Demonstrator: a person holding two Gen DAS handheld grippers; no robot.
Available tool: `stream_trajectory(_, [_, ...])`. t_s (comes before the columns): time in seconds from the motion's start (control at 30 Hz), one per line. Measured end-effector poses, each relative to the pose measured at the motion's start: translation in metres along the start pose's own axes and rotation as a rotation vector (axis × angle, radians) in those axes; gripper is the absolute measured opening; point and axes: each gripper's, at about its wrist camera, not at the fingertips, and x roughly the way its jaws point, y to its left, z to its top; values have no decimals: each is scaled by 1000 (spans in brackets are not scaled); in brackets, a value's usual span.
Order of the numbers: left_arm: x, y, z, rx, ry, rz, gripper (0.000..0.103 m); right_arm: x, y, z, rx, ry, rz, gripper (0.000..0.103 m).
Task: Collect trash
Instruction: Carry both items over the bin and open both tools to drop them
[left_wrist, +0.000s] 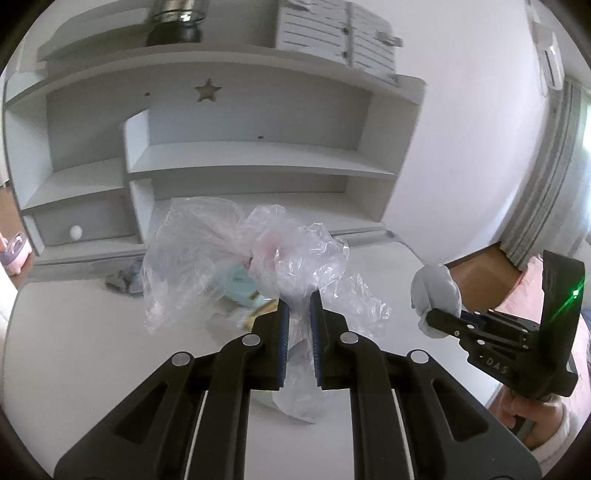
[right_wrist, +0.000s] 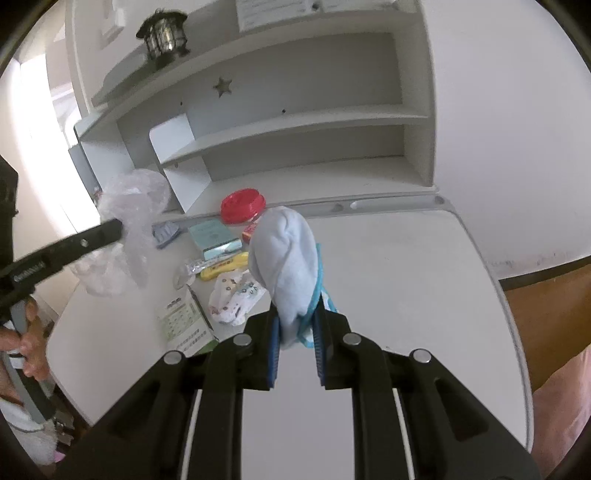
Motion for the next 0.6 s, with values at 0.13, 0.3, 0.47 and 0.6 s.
stream_trajectory(0.13, [10, -50, -5, 57, 15, -82, 10, -52, -36, -6, 64, -80, -52, 16])
stream_trajectory(0.3, [27, -164, -21, 207, 63, -276, 10, -146, -113, -29, 195, -181, -195, 16])
stream_trajectory(0.47, [27, -290, -66, 405, 129, -467, 10, -216, -200, -83, 372, -184, -323, 16])
stream_trajectory(0.6, [37, -361, -123, 515, 231, -552, 10, -227, -266, -142, 531, -119, -351, 16])
